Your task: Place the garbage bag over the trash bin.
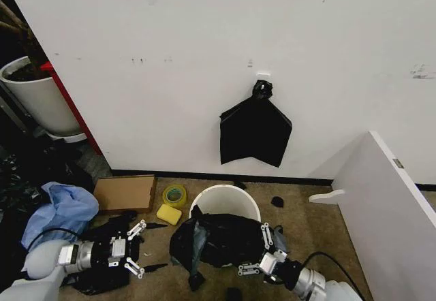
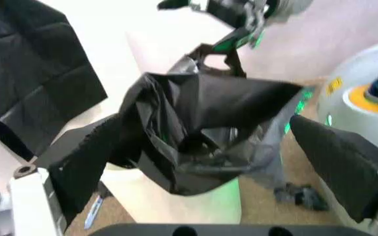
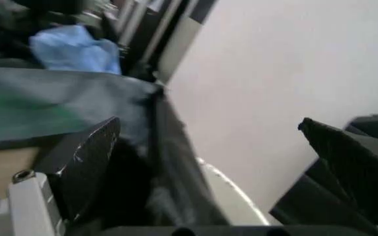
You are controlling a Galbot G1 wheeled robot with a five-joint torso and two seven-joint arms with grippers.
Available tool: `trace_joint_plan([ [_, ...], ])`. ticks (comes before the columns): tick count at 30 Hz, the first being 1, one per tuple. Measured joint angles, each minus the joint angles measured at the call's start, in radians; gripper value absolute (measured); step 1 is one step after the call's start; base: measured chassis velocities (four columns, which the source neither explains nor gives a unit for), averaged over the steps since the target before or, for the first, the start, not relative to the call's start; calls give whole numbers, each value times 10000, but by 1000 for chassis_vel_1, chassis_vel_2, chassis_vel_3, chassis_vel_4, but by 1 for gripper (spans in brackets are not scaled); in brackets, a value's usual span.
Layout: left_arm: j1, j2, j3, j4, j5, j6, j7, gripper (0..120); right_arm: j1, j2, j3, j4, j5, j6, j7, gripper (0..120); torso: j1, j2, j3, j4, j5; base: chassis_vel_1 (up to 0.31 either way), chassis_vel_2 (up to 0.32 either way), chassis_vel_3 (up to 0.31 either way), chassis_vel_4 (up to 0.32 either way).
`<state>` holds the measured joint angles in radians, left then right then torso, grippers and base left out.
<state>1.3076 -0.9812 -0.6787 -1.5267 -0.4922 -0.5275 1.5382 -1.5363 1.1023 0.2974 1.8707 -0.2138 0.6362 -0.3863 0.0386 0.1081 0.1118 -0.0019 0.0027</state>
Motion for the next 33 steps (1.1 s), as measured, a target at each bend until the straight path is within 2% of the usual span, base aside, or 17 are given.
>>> trace_joint_plan([
  [2, -98, -23, 19, 110, -72, 38, 7, 100, 380, 37, -403, -204, -412, -250, 758, 100, 0, 0, 0, 0, -4, 0, 0, 0, 0],
  [4, -133, -9, 70, 213, -634, 250, 7, 100, 874, 0, -811, -326, 12, -763, 1297, 100, 0, 0, 0, 0, -2, 0, 0, 0, 0],
  [5, -204, 103, 12, 447, -1570, 494, -1, 100, 1224, -200, -923, -253, 1371, -1084, 1009, 100, 0, 0, 0, 0, -2, 0, 0, 0, 0],
  [6, -204, 103, 12, 447, -1570, 494, -1, 100, 1224, -200, -923, -253, 1371, -1084, 1009, 100, 0, 0, 0, 0, -2, 0, 0, 0, 0],
  [7, -251, 138, -83, 595, -2186, 627, -16, 100, 1365, -410, -993, -69, 2578, -1379, 669, 100, 1, 0, 1, 1, 0, 0, 0, 0, 0],
  [8, -271, 114, -198, 708, -2898, 703, -299, 100, 1549, -705, -1177, 260, 4084, -2097, 742, 100, 1, 0, 0, -1, -1, 0, 0, 0, 0],
  [9, -243, 82, -211, 710, -3132, 648, -682, 100, 1659, -813, -1296, 405, 4643, -2501, 1036, 100, 0, 0, 0, -2, -2, 0, 0, 0, 0],
  [12, 174, -256, 155, 261, -3831, -156, -3439, 100, 2692, -1014, -1735, 598, 6789, -5099, 3700, 100, 0, 0, -1, -1, 0, 0, 0, 0, 0],
  [14, 217, -300, 211, 208, -3841, -252, -3640, 100, 2882, -1011, -1768, 515, 6941, -5436, 3924, 100, 0, 0, -1, -1, -1, 0, 0, 0, 0],
  [17, 666, -906, 622, -487, -3594, -955, -4693, 100, 4394, -920, -2123, -358, 7951, -8324, 4613, 100, 1, -1, 1, 0, 3, 0, 0, 0, 0],
  [19, 776, -1216, 698, -693, -3427, -1102, -4764, 100, 4862, -879, -2287, -670, 8039, -9227, 4403, 100, 1, 0, 0, 4, 1, 0, 0, 0, 0],
  [22, 831, -1555, 723, -713, -3022, -1327, -4854, 100, 5661, -843, -2748, -1356, 7525, -9992, 2877, 100, 1, 0, 0, -1, 3, 0, 0, 0, 0],
  [24, 839, -1573, 719, -670, -2954, -1369, -4865, 100, 5770, -845, -2817, -1448, 7434, -10086, 2491, 100, 1, 0, 0, 0, 2, 0, 0, 0, 0],
  [25, 860, -1589, 691, -588, -2842, -1452, -4881, 100, 5945, -860, -2941, -1669, 7116, -10257, 1559, 100, 1, 0, 1, 3, -4, 0, 0, 0, 0],
  [26, 867, -1592, 671, -560, -2810, -1481, -4885, 100, 5983, -866, -2972, -1747, 6967, -10293, 1276, 100, 1, -1, 1, 3, -4, 0, 0, 0, 0],
  [28, 927, -1610, 527, -511, -2748, -1599, -4910, 100, 6178, -862, -3157, -2286, 5688, -10222, -148, 100, 1, 0, 0, -1, 0, 0, 0, 0, 0],
  [33, 1042, -1717, 408, -540, -2619, -1754, -4964, 100, 6549, -620, -3444, -3008, 5072, -9991, -102, 100, 1, 1, -2, -2, -4, 0, 0, 0, 0],
])
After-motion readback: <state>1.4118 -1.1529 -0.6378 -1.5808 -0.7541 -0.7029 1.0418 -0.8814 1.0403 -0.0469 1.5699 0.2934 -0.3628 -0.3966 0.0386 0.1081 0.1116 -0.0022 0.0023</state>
